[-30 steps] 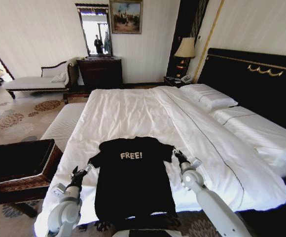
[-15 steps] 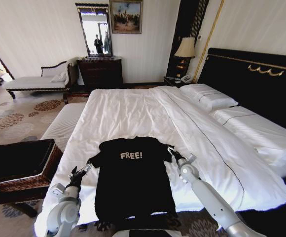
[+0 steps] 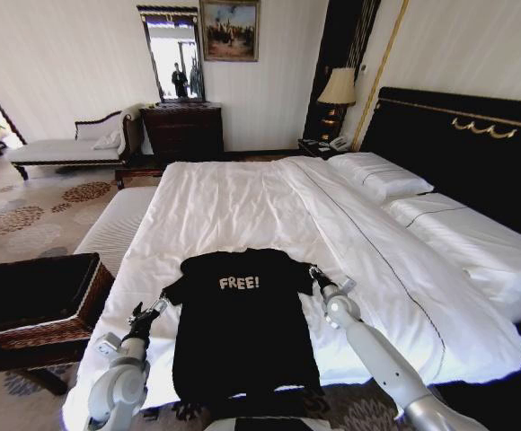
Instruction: Fold the clothes on the bed and place them into the basket.
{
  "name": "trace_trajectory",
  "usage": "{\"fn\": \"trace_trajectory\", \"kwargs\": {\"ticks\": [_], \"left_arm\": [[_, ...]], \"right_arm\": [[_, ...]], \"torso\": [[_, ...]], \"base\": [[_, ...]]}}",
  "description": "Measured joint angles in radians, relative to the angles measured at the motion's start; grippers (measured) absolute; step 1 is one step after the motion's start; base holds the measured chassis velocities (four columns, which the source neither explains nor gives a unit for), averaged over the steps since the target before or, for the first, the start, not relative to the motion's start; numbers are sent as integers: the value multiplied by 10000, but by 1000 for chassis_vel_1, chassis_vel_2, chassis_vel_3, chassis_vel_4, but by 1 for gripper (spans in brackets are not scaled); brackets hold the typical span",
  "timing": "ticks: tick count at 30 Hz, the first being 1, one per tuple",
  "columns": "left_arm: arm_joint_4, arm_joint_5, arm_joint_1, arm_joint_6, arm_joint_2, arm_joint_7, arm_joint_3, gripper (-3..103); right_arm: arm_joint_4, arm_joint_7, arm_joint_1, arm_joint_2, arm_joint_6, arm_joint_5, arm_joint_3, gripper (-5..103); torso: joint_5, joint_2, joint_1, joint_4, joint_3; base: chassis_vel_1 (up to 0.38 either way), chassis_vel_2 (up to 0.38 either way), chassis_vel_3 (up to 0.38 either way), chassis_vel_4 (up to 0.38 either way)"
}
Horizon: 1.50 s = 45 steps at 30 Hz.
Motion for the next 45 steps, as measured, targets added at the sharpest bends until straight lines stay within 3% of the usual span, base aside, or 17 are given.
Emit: {"fn": "trace_trajectory", "kwargs": {"ticks": [6,25,28,29,30,32,34,38,43,45], "left_arm": [[-63,8,45,-2,17,-5,-34,100],[-14,143,20,-12,-52,-7,13,100],[61,146,-4,-18,-51,-8,14,100],[145,120,-33,-20,-51,-13,18,100],[145,120,-33,-20,-51,-13,18,100],[335,9,-89,-21,-76,-41,29,100],[440,-3,-106,-21,-92,-53,30,100],[895,-200,-158,6,-94,-66,-15,100],[1092,-535,-220,63,-72,120,24,100],[1219,-887,-408,177,-71,176,205,100]], "right_arm": [[-150,-18,96,-21,103,-149,-21,1],[-212,-112,21,-51,469,-688,271,-3],[-175,-109,-77,-9,523,-887,295,2],[-120,-125,-148,26,614,-1034,310,12],[-120,-125,-148,26,614,-1034,310,12],[89,-140,-257,64,737,-1182,395,22],[218,-129,-313,72,780,-1208,462,22],[1189,255,-781,-25,872,-1237,915,44],[2167,537,-1280,-98,911,-1235,1171,55],[2842,709,-1693,-41,915,-1238,1288,66]], "torso": [[0,0,-2,0,-1],[1,0,-2,-1,-1],[0,0,-2,-1,0],[1,0,-1,-2,0],[1,0,-1,-2,0],[0,0,-2,0,-1],[0,0,-1,0,0],[-1,0,-1,1,0],[-1,0,-2,-1,-1],[-2,0,-2,-1,-1]], "base": [[0,0,0,0],[0,0,0,0],[0,0,0,0],[0,0,0,0],[0,0,0,0],[0,0,0,0],[0,0,0,0],[0,0,0,0],[0,0,0,0],[0,0,0,0]]}}
